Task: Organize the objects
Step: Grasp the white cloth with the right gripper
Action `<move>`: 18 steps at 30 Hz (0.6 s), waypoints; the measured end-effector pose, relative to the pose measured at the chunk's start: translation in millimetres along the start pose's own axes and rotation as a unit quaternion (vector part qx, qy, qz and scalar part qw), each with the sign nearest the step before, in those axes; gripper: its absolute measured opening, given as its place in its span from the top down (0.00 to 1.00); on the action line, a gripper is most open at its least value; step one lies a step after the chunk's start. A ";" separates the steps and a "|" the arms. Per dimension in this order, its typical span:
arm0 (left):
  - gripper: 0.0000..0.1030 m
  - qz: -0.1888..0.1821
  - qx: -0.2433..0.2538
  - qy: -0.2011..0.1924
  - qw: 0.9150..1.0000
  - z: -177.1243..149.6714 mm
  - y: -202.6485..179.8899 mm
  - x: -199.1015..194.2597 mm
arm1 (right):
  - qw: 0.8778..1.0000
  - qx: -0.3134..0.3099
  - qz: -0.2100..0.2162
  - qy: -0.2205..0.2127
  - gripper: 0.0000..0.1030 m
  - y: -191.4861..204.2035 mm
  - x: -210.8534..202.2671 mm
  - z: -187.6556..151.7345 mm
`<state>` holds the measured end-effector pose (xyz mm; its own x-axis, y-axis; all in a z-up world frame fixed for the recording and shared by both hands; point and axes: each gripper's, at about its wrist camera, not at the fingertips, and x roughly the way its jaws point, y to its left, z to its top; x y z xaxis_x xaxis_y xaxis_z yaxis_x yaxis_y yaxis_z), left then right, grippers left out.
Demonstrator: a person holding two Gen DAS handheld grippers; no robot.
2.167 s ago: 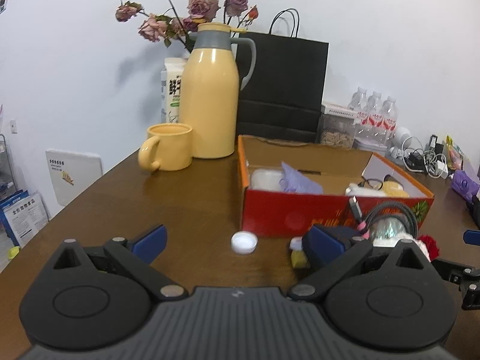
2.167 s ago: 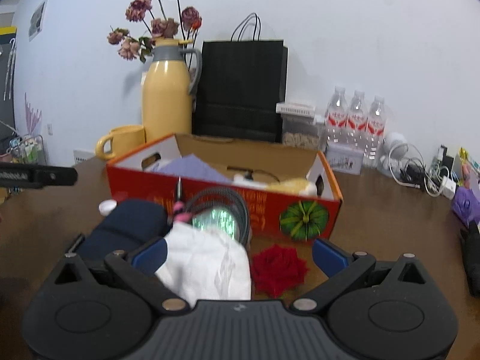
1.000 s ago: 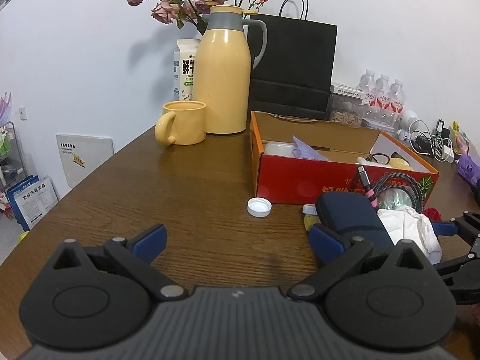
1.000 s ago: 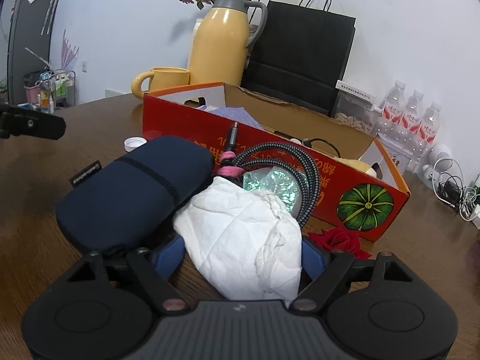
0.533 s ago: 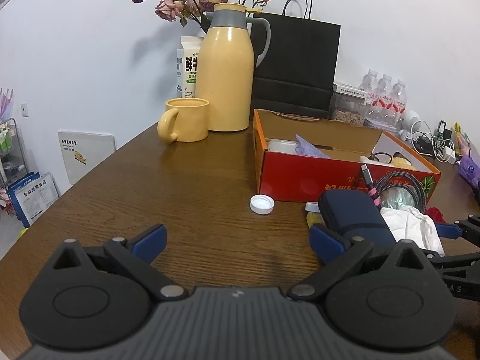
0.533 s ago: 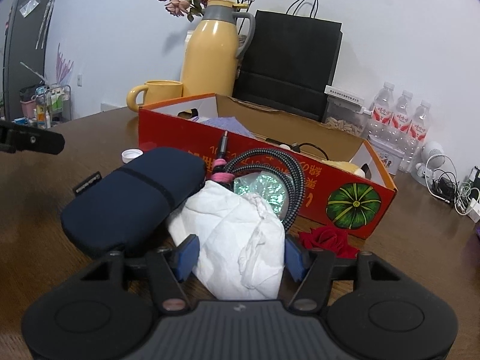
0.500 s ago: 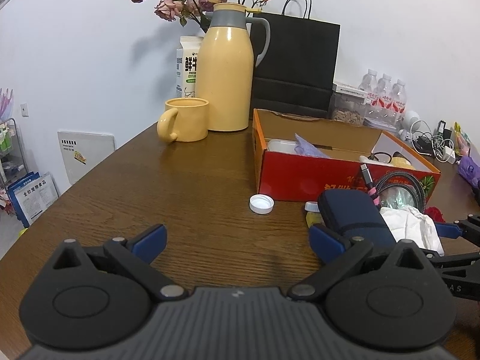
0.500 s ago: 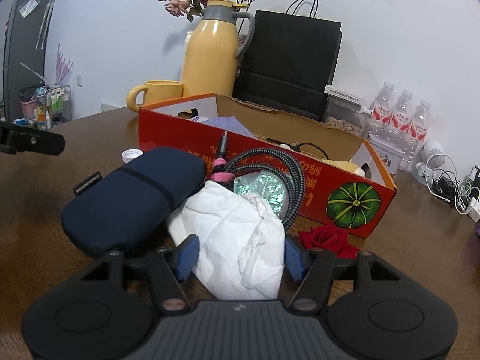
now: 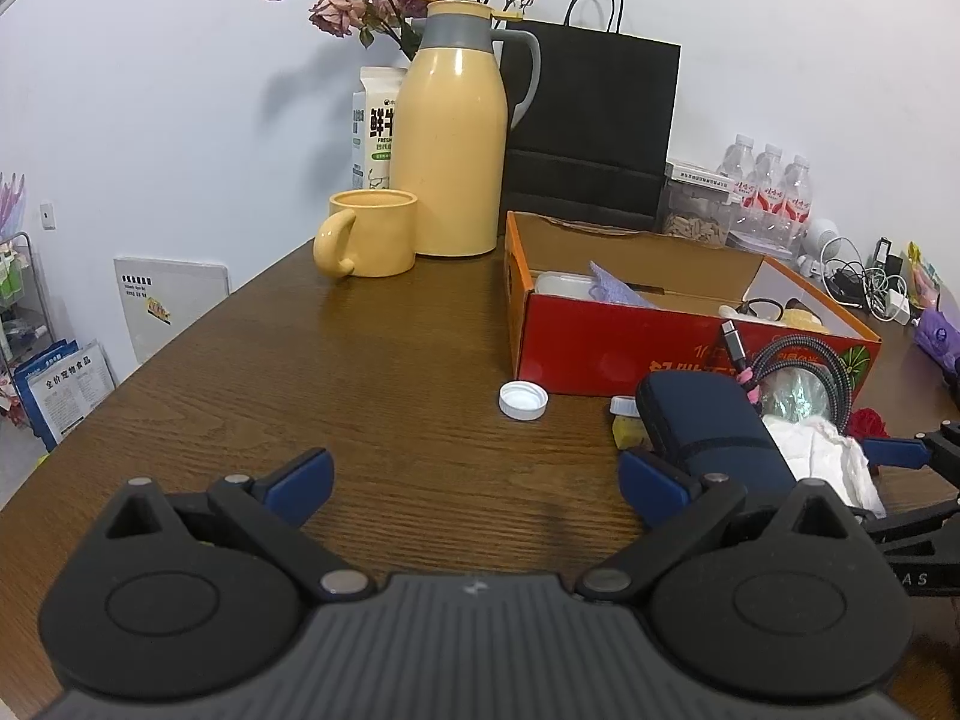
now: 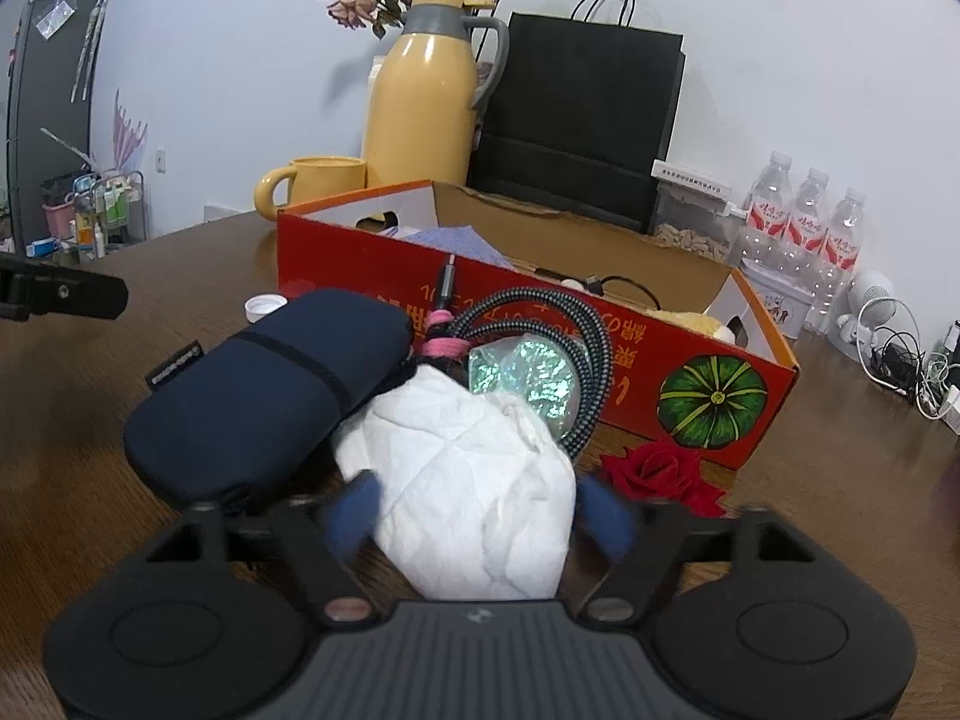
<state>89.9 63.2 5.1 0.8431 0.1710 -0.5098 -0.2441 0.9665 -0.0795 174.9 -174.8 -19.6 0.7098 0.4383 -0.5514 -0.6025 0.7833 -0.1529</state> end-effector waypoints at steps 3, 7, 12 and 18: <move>0.00 -0.001 -0.001 0.002 1.000 -0.2 0.9 1.2 | 1.000 -0.016 0.006 0.003 0.22 5.0 0.8 -0.2; 0.00 -0.002 -0.001 0.003 1.000 -1.1 0.5 1.9 | 1.000 -0.021 0.016 0.015 0.21 5.9 5.1 0.6; 0.00 -0.002 -0.001 0.004 1.000 -2.0 0.2 2.1 | 0.999 -0.005 0.033 0.019 0.25 0.4 6.4 0.6; 0.00 -0.001 -0.001 0.004 1.000 -2.0 -0.7 1.6 | 0.999 -0.001 0.046 0.017 0.35 -0.6 4.2 -0.7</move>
<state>90.5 62.4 2.7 0.8401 0.1681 -0.5158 -0.2432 0.9666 -0.0812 177.9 -173.8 -22.3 0.6388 0.4927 -0.5909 -0.6655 0.7393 -0.1029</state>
